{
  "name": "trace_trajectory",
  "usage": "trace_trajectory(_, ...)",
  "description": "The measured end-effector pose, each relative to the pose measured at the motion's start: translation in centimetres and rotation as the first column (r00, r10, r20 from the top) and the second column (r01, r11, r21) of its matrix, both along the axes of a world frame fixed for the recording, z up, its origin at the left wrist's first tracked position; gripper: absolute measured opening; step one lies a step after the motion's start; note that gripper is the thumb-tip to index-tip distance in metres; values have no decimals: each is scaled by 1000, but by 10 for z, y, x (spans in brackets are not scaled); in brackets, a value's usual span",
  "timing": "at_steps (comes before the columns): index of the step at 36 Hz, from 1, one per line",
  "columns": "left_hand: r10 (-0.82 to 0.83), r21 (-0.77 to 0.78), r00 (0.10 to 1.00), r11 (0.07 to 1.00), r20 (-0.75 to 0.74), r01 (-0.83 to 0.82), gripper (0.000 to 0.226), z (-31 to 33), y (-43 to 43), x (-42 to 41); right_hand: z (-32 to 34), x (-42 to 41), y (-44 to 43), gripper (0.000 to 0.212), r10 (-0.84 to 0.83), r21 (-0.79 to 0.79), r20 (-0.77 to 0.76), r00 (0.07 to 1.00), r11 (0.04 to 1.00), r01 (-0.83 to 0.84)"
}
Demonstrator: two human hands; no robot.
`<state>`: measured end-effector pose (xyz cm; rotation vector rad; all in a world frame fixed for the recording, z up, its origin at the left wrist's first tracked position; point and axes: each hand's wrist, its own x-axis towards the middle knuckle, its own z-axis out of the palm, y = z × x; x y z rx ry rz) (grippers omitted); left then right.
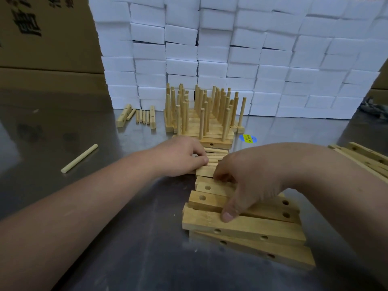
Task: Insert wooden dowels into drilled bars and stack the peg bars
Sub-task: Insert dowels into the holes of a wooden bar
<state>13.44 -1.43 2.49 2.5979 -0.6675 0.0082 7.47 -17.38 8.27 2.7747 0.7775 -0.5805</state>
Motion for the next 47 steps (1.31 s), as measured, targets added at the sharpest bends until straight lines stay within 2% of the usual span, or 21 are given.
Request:
trace_trajectory(9,43,74,998,997,-48,-39,19,3,-1,1,-4,3,2,27,42,140,-2,999,989,-41)
trace_trajectory(11,63,97,996,994,-59,-57,19,3,-2,2,-5,3,2,21,51,142,17,999,989,-53)
trace_trajectory(15,79,147,995,987,-67,-69,16,4,-4,2,-5,1,3,21,63,112,50,997,991,-68)
trace_trajectory(19,89,139,992,987,-86,-77,24,6,-5,2,-3,1,1,22,57,112,139,989,991,-73)
trace_trajectory(23,83,136,991,988,-107,-69,24,7,-5,-1,2,7,-7,16,-38,220,221,975,975,-12)
trace_trajectory(27,80,127,991,990,-105,-66,16,10,-6,-3,1,15,-13,30,-144,267,293,945,961,64)
trace_trajectory(30,71,135,994,989,-86,-59,14,11,-7,-4,-2,19,-14,31,-181,280,338,924,956,85)
trace_trajectory(36,33,133,996,991,-89,-21,4,11,-7,-5,-2,23,-15,30,-238,358,375,896,929,97)
trace_trajectory(38,30,150,995,989,-96,-15,16,11,-7,-5,-1,25,-17,28,-261,399,392,882,912,92)
trace_trajectory(40,36,167,994,986,-108,-18,17,12,-7,-5,0,26,-19,27,-279,433,399,874,897,88)
trace_trajectory(47,52,184,992,982,-119,-30,6,13,-9,-5,-3,24,-15,27,-271,441,361,892,893,92)
